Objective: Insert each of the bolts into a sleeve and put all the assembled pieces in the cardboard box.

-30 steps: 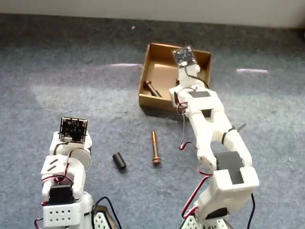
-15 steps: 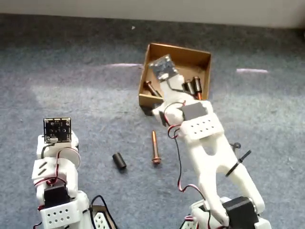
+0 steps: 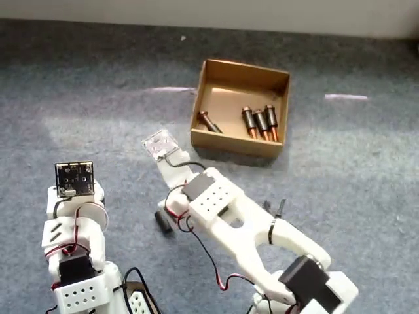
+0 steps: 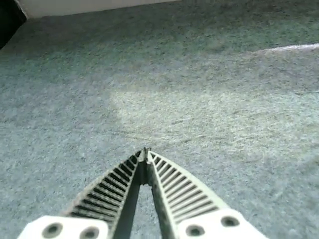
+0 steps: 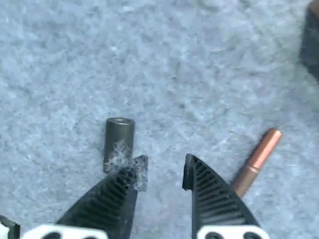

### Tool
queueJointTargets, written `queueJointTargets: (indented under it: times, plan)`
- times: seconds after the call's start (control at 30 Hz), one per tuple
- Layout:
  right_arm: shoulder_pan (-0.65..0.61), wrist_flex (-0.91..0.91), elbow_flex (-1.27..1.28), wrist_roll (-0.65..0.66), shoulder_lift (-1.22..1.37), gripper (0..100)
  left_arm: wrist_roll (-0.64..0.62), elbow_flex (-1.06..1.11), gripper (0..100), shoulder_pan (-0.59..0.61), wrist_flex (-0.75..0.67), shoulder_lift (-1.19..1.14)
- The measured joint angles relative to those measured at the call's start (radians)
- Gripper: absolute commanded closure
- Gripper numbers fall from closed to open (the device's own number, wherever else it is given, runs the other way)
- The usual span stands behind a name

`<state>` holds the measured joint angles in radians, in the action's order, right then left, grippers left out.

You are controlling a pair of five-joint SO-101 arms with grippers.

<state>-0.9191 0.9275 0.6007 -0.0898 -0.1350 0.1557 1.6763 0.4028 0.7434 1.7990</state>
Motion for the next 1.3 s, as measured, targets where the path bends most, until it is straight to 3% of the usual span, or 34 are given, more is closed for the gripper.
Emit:
queueJointTargets:
  times: [0.5,1.03,1.3]
  plan:
    - [-0.118,-0.003,-0.057,-0.074,0.107,88.6,0.000,0.000,99,0.000,-0.026,0.000]
    - [-0.140,-0.089,-0.057,-0.074,0.117,88.7,0.000,0.000,99,0.000,-0.026,0.000]
    - [-0.163,-0.092,-0.069,-0.074,0.258,88.9,0.000,0.000,99,0.000,-0.026,0.000]
